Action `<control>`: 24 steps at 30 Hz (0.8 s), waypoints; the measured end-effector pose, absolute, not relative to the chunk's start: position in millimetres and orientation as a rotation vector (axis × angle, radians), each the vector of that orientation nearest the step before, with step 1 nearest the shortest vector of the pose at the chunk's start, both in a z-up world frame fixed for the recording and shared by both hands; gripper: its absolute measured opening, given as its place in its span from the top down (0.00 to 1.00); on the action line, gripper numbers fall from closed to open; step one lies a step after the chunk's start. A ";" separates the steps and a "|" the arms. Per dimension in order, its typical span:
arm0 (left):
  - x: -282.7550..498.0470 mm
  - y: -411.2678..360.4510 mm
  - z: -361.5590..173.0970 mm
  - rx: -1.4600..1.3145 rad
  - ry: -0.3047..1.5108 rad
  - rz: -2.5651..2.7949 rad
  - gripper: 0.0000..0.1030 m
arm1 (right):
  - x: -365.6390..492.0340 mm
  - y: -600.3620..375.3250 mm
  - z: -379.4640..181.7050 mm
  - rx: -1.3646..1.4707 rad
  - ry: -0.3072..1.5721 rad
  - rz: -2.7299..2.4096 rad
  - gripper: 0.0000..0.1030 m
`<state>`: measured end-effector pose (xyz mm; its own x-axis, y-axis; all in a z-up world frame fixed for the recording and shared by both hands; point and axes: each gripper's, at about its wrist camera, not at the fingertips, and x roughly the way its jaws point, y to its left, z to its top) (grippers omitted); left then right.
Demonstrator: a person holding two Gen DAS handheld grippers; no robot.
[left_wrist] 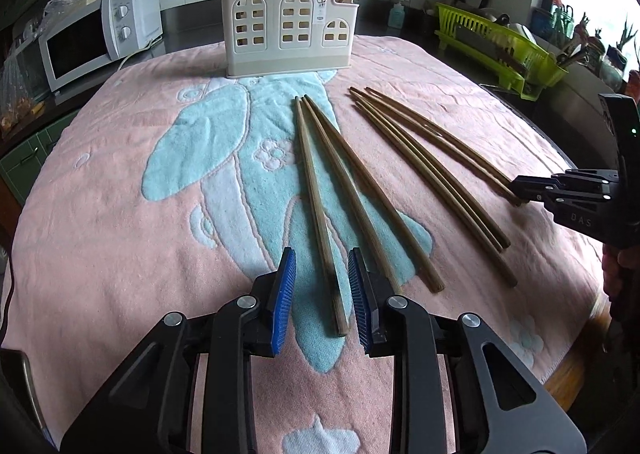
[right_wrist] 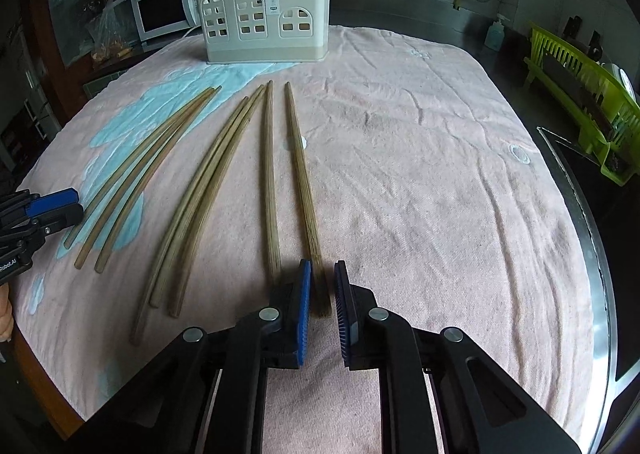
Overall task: Organize utensils
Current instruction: 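Close the left gripper on a chopstick while the right gripper grasps another chopstick, then lift the left chopstick over the white holder while the right tool carries its chopstick there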
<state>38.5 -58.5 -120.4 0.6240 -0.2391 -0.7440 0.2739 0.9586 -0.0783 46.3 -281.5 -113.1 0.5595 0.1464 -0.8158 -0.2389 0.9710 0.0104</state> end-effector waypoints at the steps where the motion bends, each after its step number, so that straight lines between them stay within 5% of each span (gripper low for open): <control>1: 39.2 -59.2 -121.2 0.048 0.850 -0.292 0.74 | 46.2 -280.7 -113.1 -0.111 0.949 0.226 0.88; 15: 49.9 -67.4 -123.8 0.083 0.893 -0.260 0.94 | 45.9 -275.3 -111.9 -0.145 0.925 0.210 0.93; 24: 46.4 -50.9 -93.1 0.038 0.809 -0.251 0.95 | 36.8 -280.4 -60.8 -0.126 0.797 0.205 0.93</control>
